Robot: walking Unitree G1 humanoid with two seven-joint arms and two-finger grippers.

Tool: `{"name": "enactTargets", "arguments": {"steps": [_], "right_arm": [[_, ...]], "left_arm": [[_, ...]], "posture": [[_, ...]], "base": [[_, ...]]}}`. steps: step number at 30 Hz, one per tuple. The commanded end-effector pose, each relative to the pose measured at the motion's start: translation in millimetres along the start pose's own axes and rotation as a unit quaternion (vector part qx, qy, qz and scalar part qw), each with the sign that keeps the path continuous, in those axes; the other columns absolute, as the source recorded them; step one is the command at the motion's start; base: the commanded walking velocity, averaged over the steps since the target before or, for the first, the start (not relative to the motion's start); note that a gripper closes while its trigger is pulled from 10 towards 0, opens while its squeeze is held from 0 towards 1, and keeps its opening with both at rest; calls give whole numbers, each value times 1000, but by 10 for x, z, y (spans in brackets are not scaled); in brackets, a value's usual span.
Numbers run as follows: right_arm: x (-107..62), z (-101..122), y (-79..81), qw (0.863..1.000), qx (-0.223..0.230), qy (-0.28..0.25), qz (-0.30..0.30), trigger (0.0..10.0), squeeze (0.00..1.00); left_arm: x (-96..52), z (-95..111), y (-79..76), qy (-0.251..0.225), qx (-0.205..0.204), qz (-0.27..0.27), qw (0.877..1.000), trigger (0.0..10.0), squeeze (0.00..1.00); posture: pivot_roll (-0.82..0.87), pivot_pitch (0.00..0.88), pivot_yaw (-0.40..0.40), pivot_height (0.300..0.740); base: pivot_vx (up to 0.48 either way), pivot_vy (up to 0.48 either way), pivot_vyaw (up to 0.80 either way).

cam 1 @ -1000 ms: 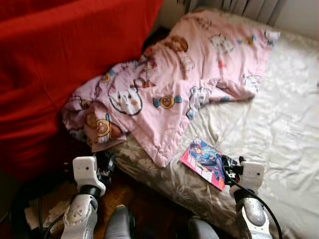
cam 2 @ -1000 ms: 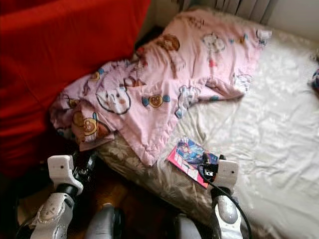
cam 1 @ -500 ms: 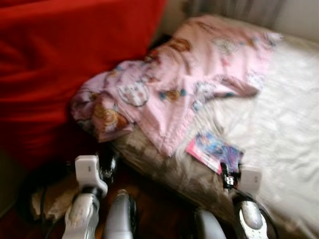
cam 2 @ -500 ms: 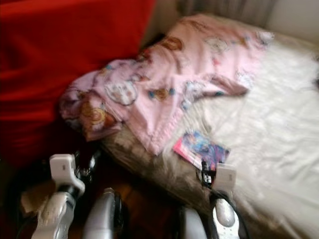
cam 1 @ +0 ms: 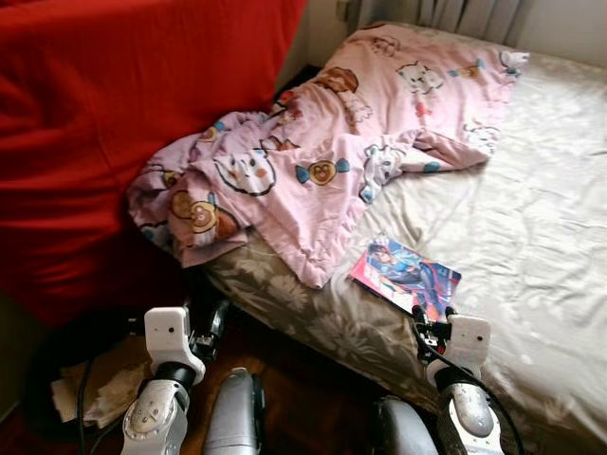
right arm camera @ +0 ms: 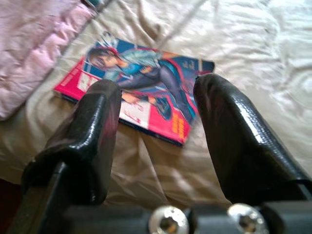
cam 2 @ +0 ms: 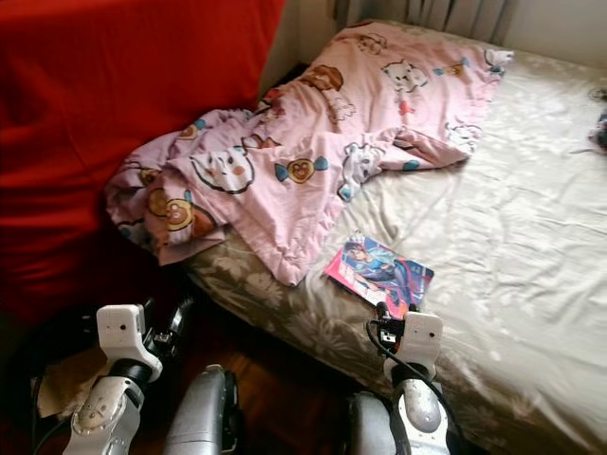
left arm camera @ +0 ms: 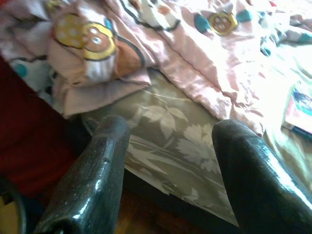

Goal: Clean up the room

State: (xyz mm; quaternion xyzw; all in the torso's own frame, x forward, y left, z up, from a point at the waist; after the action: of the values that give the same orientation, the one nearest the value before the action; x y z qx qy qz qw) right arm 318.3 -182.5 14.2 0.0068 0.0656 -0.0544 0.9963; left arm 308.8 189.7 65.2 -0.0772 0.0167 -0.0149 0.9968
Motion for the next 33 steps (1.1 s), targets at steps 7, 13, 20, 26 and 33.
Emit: {"name": "enactTargets", "arguments": {"steps": [7, 13, 20, 26, 33], "right_arm": [[-16, -79, 18, 1000, 2, 15, 0, 10000, 0], [-2, -102, 47, 1000, 2, 23, 5, 10000, 0], [0, -84, 38, 1000, 3, 17, 4, 10000, 0], [4, -86, 62, 1000, 3, 18, 8, 10000, 0], [2, -107, 102, 1000, 3, 22, 18, 10000, 0]], "left_arm": [[-18, -36, 26, 12, 1, 4, 1000, 10000, 0], [-22, -35, 37, 13, 1, 5, 1000, 10000, 0], [-20, -51, 47, 16, 1, 8, 1000, 10000, 0], [-26, -56, 47, 17, 1, 8, 1000, 10000, 0], [-28, -55, 61, 18, 3, 12, 1000, 10000, 0]], "posture": [[52, 235, -18, 609], [52, 242, -19, 600], [51, 246, -21, 596], [53, 248, -21, 596], [54, 248, -22, 596]], "base": [[0, 0, 0], [0, 0, 0], [0, 0, 0], [0, 0, 0], [0, 0, 0]]}}
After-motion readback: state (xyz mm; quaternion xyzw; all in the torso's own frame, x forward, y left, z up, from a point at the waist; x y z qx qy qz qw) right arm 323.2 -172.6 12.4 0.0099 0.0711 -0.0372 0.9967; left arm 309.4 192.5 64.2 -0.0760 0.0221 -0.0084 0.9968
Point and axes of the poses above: a point about 5 cm out from each wrist's last joint towards the gripper, its own x axis pointing out of the wrist towards the gripper, its own z axis along the axis of the wrist's last joint, y = z × x, the point moved 6 cm from there along x, pointing out of the wrist towards the gripper, and after that the axes turned 5 degrees about -x, right-handed, at the moved point
